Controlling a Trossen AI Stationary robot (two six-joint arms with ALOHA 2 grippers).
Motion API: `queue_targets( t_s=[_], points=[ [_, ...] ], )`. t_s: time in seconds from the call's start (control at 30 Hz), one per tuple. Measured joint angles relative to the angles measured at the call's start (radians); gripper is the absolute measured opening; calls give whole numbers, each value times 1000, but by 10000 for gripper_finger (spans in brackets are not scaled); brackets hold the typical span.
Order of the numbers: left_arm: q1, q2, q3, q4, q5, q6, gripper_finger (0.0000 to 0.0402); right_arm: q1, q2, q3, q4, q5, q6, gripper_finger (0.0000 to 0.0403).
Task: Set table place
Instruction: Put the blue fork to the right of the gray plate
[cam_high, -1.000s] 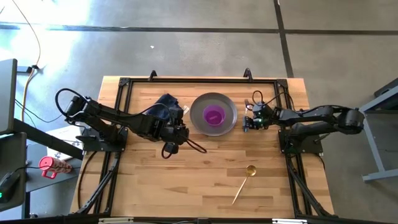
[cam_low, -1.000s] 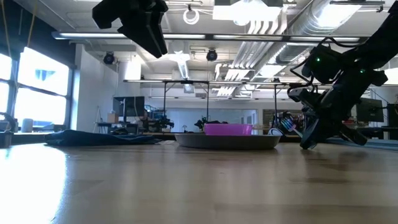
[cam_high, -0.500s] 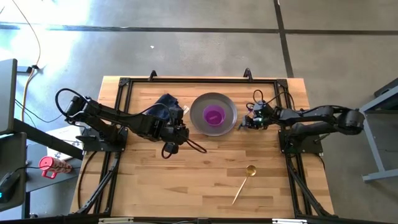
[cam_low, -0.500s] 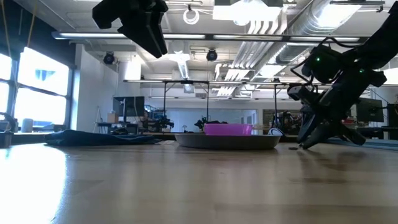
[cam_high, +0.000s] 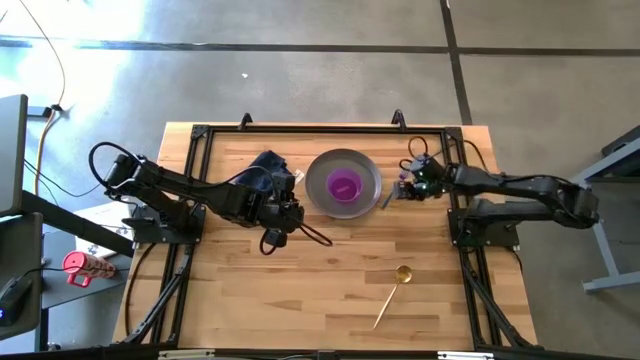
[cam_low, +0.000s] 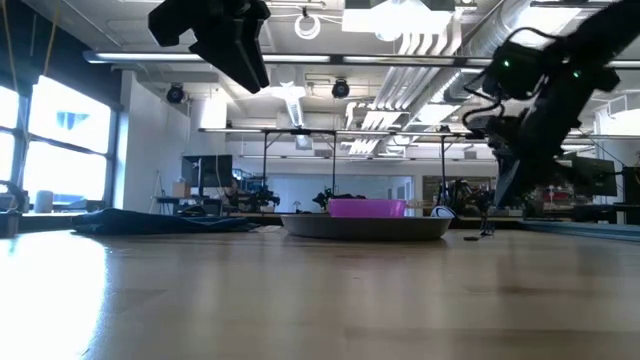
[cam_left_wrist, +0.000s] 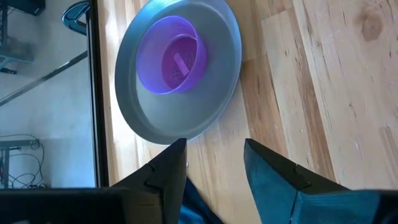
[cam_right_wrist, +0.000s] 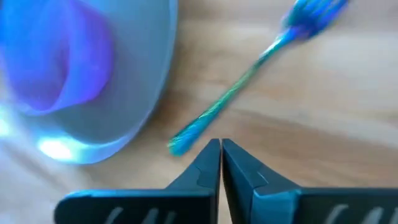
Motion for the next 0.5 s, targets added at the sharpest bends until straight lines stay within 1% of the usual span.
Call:
queue_targets(
  t_s=[0.13, 0.2, 0.3, 0.37, 0.5],
  points=[
    [0, 0, 0, 1, 0, 0, 146, -10, 43, 144, -197, 157, -104, 2],
    [0, 0, 0, 2, 0, 0, 146, -29, 85, 190, -226, 195, -147, 1],
    [0, 0, 0, 2, 0, 0, 146, -64, 169, 217, -222, 197, -202, 0],
    [0, 0, 0, 2, 0, 0, 146, -79, 234, 217, -220, 176, -233, 0],
    [0, 0, 0, 2, 0, 0, 146, -89, 349, 217, -226, 164, -279, 0]
  ],
)
